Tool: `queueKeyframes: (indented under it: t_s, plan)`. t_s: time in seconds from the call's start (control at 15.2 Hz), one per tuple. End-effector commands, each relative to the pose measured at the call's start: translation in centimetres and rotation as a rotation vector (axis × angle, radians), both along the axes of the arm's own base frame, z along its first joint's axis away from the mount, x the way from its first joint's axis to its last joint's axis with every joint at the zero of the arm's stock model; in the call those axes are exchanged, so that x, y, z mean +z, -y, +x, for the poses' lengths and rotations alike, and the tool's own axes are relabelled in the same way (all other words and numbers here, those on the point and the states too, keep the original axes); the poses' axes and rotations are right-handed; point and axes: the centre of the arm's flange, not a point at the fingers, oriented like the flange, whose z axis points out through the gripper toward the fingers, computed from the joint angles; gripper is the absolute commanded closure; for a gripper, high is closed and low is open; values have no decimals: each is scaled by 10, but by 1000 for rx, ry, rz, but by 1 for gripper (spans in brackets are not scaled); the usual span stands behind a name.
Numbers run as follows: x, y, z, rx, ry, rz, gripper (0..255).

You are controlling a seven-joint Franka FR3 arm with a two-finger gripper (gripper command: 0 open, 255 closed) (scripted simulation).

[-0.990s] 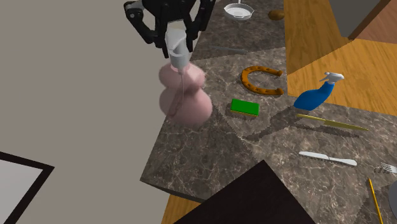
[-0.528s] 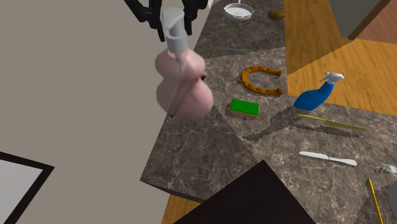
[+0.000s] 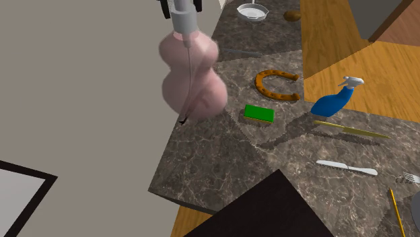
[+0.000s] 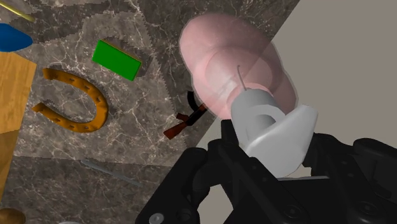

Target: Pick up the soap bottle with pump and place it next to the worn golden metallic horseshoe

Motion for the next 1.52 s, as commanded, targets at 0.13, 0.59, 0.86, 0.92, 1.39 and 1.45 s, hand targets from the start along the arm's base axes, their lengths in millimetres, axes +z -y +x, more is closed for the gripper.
queueKeyframes:
  t_s: [0.13, 0.59, 0.86, 0.92, 1.39, 1.45]
  plan:
    - [22, -1, -1, 0, 1, 0, 255]
    - [45, 9, 4, 0, 1, 0, 255]
    - [13, 46, 23, 0, 1, 0, 255]
    - [5, 55, 28, 0, 1, 0, 255]
    - [-52, 120, 62, 0, 1, 0, 255]
    - [-60, 129, 67, 0, 1, 0, 255]
